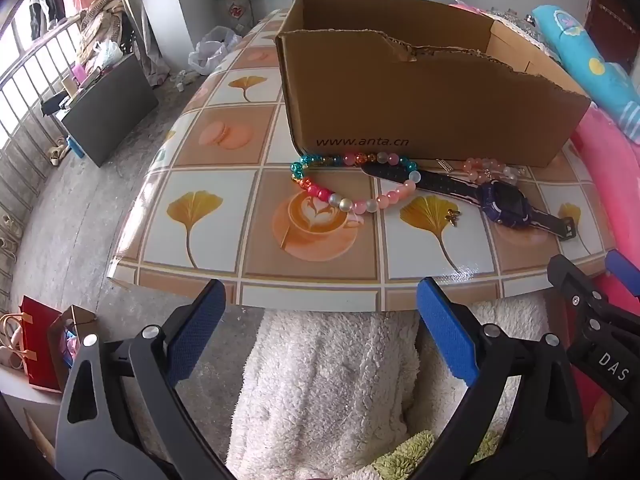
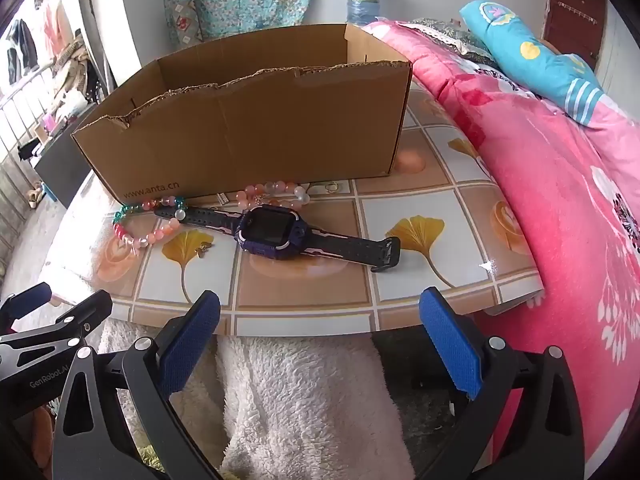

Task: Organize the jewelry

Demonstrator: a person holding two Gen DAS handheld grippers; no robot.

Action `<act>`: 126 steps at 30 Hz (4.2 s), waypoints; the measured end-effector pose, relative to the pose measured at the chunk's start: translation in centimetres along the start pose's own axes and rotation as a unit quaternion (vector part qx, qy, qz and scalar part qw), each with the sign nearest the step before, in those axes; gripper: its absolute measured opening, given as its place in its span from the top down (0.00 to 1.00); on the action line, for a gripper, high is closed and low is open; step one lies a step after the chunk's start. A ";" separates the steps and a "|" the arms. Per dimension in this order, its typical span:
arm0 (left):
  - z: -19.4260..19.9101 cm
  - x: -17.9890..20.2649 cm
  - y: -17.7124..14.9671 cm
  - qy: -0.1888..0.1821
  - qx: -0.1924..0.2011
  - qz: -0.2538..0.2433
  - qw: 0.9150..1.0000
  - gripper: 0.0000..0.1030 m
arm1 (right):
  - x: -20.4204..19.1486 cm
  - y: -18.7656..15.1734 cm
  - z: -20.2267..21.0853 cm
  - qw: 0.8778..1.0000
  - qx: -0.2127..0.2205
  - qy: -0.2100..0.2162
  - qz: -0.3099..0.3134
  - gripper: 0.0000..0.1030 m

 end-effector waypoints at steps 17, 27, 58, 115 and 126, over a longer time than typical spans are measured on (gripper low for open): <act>-0.1 -0.7 -0.2 -0.002 -0.007 0.016 1.000 0.10 | -0.4 0.1 0.2 1.000 0.001 0.003 0.003 0.05; 0.1 -0.7 0.0 0.001 -0.006 0.015 1.000 0.10 | -0.6 0.2 0.3 1.000 0.001 0.005 0.002 0.05; -0.7 -1.1 -0.3 0.004 -0.013 0.016 1.000 0.10 | -0.1 0.0 -0.3 1.000 -0.006 -0.001 -0.001 0.05; -9.0 -5.8 5.4 -0.159 0.056 0.019 0.986 0.58 | -11.0 4.5 -8.6 0.977 -0.029 0.191 0.093 0.82; -9.2 -2.9 5.2 -0.089 0.073 -0.090 0.989 0.83 | -13.7 4.5 -9.4 0.973 -0.020 0.163 0.162 0.90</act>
Point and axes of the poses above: each gripper's, at about its wrist camera, not at the fingertips, and z roughly against the way its jaws point, x to its right, y to its top, the point moved 3 cm from there along -z, roughly the way its jaws point, and after that the axes turned 7 degrees about x, right-handed, at the moved point
